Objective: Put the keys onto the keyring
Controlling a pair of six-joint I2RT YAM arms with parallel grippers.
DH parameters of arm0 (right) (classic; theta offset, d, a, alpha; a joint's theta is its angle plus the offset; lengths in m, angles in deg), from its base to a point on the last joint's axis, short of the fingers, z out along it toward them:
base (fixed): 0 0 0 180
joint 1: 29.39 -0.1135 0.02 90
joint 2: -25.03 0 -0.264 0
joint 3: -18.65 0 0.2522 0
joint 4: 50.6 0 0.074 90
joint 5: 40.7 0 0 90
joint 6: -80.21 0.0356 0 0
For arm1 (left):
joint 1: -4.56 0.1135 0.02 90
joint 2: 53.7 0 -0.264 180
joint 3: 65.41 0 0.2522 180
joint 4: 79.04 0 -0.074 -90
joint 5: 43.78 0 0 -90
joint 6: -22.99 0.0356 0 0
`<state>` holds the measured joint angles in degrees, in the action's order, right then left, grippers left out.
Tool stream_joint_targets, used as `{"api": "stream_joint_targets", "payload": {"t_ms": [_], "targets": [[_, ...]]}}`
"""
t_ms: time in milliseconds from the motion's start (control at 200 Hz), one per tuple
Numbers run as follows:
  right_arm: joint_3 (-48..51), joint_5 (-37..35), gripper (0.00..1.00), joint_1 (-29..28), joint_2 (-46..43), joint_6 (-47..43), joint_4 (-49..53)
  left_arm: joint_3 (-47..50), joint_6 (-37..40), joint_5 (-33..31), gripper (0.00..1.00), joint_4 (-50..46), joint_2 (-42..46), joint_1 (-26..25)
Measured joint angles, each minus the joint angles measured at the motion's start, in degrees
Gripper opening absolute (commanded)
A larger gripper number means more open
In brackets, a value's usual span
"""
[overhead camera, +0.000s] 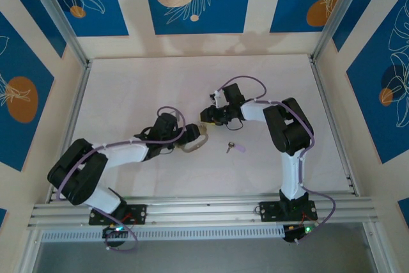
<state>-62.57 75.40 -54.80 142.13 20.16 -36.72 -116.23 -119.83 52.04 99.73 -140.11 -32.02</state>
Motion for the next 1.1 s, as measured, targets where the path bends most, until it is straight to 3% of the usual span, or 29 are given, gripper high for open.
{"api": "stream_joint_targets", "payload": {"t_ms": [310, 585, 1095], "targets": [[7.4, 0.3, 0.40, -0.1, -6.3, 1.1, -1.0, -5.7, 4.9, 1.4, 0.91, -0.1, -5.9, 3.9], [10.6, -3.4, 0.43, 0.5, -14.1, 0.0, 0.2, -12.6, 9.5, 3.6, 0.91, -2.6, -7.7, 6.1], [10.5, -2.7, 0.43, 2.7, -12.7, -10.4, 3.8, -13.6, 11.0, 7.3, 0.91, -5.1, 0.5, 6.5]]}}
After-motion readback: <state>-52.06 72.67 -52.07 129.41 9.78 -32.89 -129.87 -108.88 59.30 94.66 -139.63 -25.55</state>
